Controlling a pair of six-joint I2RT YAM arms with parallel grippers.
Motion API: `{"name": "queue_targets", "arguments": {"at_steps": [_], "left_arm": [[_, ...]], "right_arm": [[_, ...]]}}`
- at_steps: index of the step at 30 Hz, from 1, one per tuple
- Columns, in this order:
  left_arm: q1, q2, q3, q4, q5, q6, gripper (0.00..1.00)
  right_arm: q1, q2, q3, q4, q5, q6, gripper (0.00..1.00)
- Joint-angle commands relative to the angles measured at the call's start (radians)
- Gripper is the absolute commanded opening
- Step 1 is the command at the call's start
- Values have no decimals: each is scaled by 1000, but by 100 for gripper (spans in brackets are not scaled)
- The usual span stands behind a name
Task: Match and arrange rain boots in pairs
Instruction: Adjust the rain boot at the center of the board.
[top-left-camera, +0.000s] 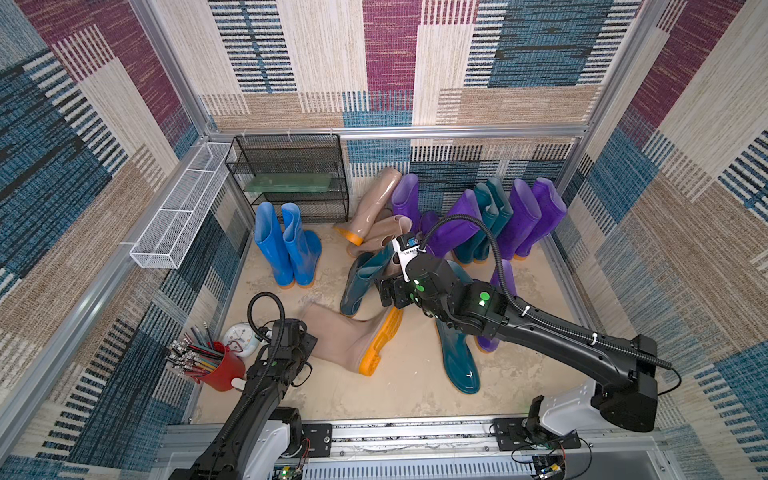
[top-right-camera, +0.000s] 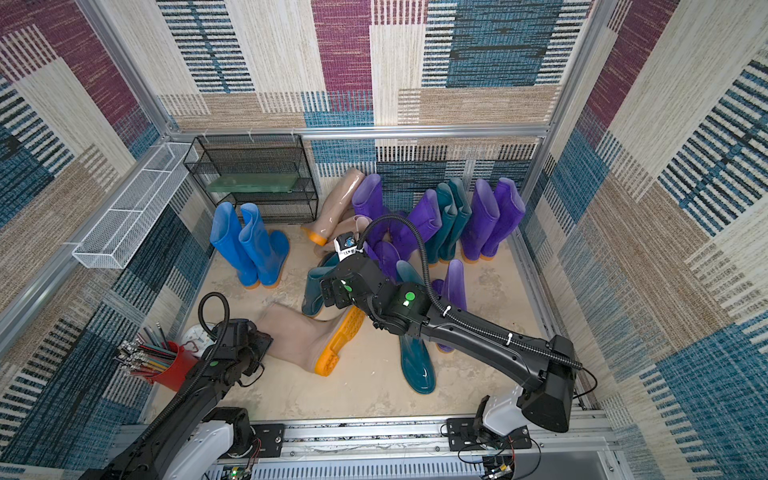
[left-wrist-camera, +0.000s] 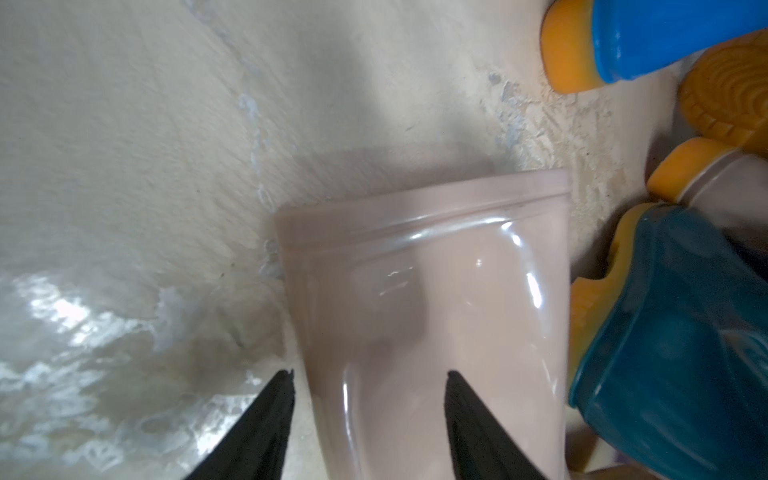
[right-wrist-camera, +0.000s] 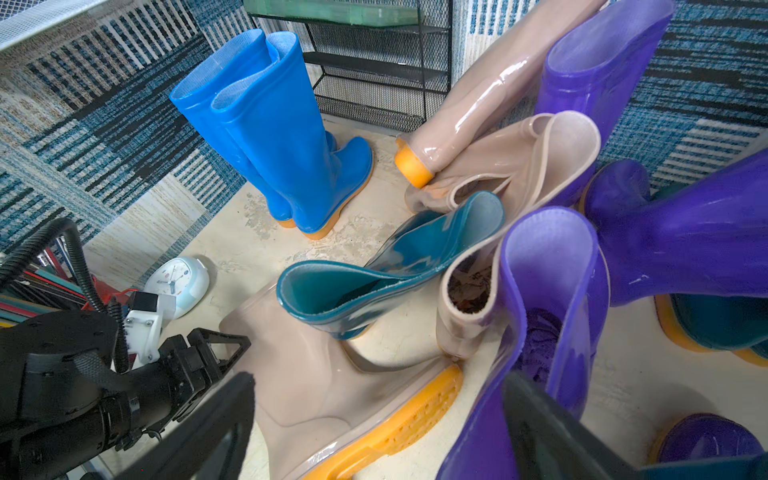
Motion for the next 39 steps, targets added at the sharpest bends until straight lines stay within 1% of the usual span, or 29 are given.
{"name": "queue_targets", "arguments": {"at_steps": [1, 4, 6, 7, 9, 10, 11, 13, 14, 17, 22, 26, 27, 31, 34, 39], "left_arm": [[5, -29, -13, -22, -43, 21, 70], [18, 1, -30, 20, -32, 28, 70], [32, 55, -27, 59, -11, 32, 66], [38, 86, -28, 92, 1, 41, 61], [47, 136, -27, 139, 11, 55, 46], [51, 158, -26, 159, 13, 67, 37], [54, 173, -20, 168, 16, 82, 25], [55, 190, 2, 152, 24, 109, 4], [54, 192, 28, 117, 34, 124, 0], [53, 156, 83, 73, 78, 159, 0], [51, 18, 213, -83, 109, 243, 0], [36, -68, 290, -142, 220, 330, 0], [22, -89, 305, -153, 248, 351, 0], [-59, -168, 333, -141, 364, 440, 0], [-114, -245, 320, -103, 437, 466, 0], [-202, -316, 306, -64, 497, 477, 0]], "right_arm": [[1, -13, -18, 35, 9, 4, 96], [1, -17, -25, 37, 8, 6, 96], [2, -21, -30, 37, 10, 8, 96], [1, -23, -31, 36, 9, 7, 96], [1, -28, -33, 30, 8, 13, 96], [0, -31, -36, 28, 10, 14, 96], [1, -36, -38, 26, 12, 14, 96], [1, -47, -48, 28, 16, 14, 96], [1, -53, -55, 30, 22, 15, 96], [1, -73, -78, 48, 26, 8, 96], [0, -92, -85, 52, 28, 9, 96], [2, -104, -86, 44, 37, 5, 96], [-32, -109, -86, 44, 37, 5, 96], [-47, -124, -92, 43, 33, 3, 96], [-54, -134, -93, 39, 35, 2, 96], [-58, -166, -115, 47, 41, -2, 96]]}}
